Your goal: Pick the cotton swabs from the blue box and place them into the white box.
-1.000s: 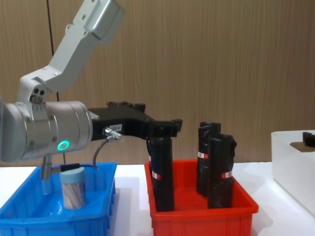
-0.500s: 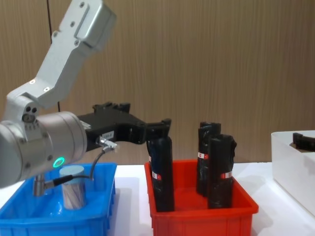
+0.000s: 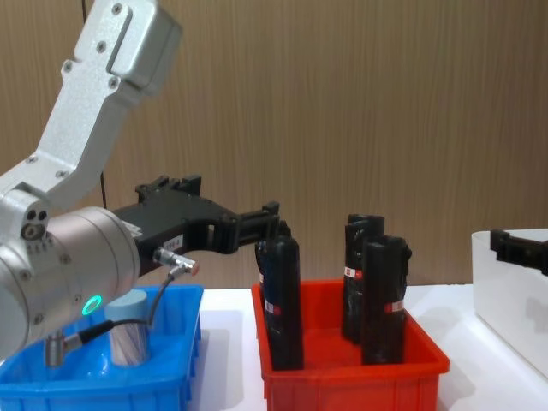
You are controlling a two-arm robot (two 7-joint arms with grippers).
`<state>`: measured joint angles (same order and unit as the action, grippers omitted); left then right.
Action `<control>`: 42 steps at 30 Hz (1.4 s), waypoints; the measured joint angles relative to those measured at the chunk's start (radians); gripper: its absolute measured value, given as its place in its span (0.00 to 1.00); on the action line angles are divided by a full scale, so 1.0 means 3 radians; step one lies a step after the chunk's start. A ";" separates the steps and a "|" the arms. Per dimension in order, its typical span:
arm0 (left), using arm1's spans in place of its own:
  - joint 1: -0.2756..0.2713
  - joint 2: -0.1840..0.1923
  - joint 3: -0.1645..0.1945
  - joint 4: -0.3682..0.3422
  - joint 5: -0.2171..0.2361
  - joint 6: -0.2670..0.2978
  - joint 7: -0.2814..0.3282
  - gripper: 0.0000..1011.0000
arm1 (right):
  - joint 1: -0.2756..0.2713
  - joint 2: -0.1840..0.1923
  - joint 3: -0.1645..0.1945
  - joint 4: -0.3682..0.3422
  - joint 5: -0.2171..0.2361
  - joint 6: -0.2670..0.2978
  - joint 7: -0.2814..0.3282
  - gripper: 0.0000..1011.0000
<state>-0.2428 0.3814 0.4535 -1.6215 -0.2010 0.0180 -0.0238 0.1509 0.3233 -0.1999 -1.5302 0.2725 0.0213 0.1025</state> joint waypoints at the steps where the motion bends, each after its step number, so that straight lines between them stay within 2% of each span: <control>1: 0.0011 0.0002 0.0002 -0.0008 0.0001 -0.0006 0.0021 0.99 | -0.0042 0.0004 -0.0007 -0.0061 0.0005 0.0004 -0.0010 0.99; 12: 0.0019 0.0003 0.0003 -0.0018 0.0002 -0.0015 0.0044 0.99 | -0.0384 0.0035 -0.0063 -0.0550 0.0040 0.0032 -0.0086 0.99; 19: 0.0019 0.0002 0.0002 -0.0017 0.0003 -0.0015 0.0044 0.99 | -0.0522 0.0047 -0.0085 -0.0748 0.0049 0.0043 -0.0116 0.99; 42: 0.0019 0.0003 0.0002 -0.0015 0.0002 -0.0013 0.0043 0.99 | -0.0552 0.0047 -0.0086 -0.0790 0.0051 0.0042 -0.0121 0.99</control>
<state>-0.2372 0.3821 0.4542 -1.6262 -0.2004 0.0139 -0.0109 -0.0147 0.3374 -0.2258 -1.7671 0.2877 0.0340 0.0663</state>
